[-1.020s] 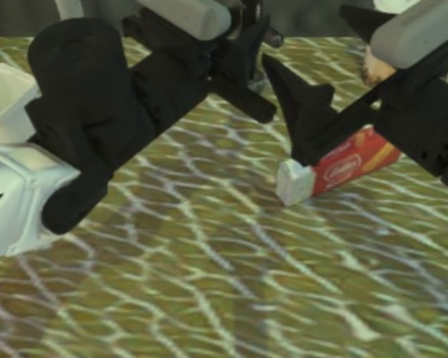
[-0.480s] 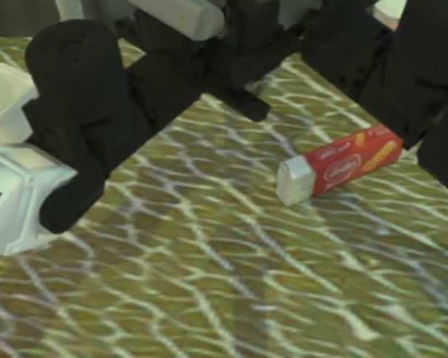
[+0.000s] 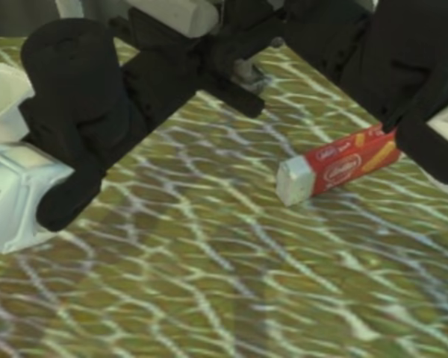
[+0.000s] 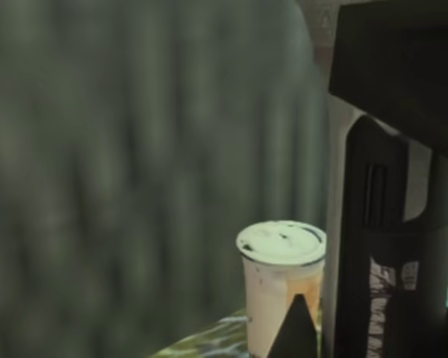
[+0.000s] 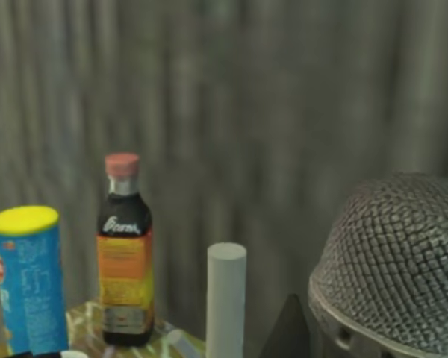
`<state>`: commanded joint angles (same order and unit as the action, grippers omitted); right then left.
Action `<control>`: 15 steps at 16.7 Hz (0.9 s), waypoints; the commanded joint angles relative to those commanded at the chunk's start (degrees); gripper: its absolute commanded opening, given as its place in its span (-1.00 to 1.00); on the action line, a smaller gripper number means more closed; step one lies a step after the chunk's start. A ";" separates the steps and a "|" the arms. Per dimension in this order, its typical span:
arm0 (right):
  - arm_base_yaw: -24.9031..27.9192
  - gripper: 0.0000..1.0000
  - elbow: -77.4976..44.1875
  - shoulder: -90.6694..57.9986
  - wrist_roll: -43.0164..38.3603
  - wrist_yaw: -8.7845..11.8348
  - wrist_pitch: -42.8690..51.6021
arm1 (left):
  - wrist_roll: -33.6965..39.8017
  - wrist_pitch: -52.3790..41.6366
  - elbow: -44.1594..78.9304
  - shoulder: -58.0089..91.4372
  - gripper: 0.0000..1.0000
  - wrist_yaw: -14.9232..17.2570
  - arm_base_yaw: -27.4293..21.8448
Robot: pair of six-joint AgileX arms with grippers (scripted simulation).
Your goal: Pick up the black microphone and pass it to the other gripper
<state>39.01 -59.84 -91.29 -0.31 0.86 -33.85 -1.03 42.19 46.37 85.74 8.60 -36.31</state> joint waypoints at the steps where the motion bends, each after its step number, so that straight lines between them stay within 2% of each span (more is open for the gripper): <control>1: 0.00 0.70 0.00 0.00 0.00 0.00 0.00 | 0.00 0.00 0.00 0.00 -1.00 0.00 0.00; 12: 0.00 -0.96 0.00 0.00 0.00 0.00 0.00 | 0.00 0.00 0.00 0.00 -1.00 0.00 0.00; 15: 0.00 -1.00 0.00 0.00 0.00 0.00 0.00 | 0.00 0.00 0.00 0.00 -1.00 0.00 0.00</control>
<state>39.01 -59.84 -91.29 -0.31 0.86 -33.85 -1.03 42.19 46.37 85.74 8.60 -36.31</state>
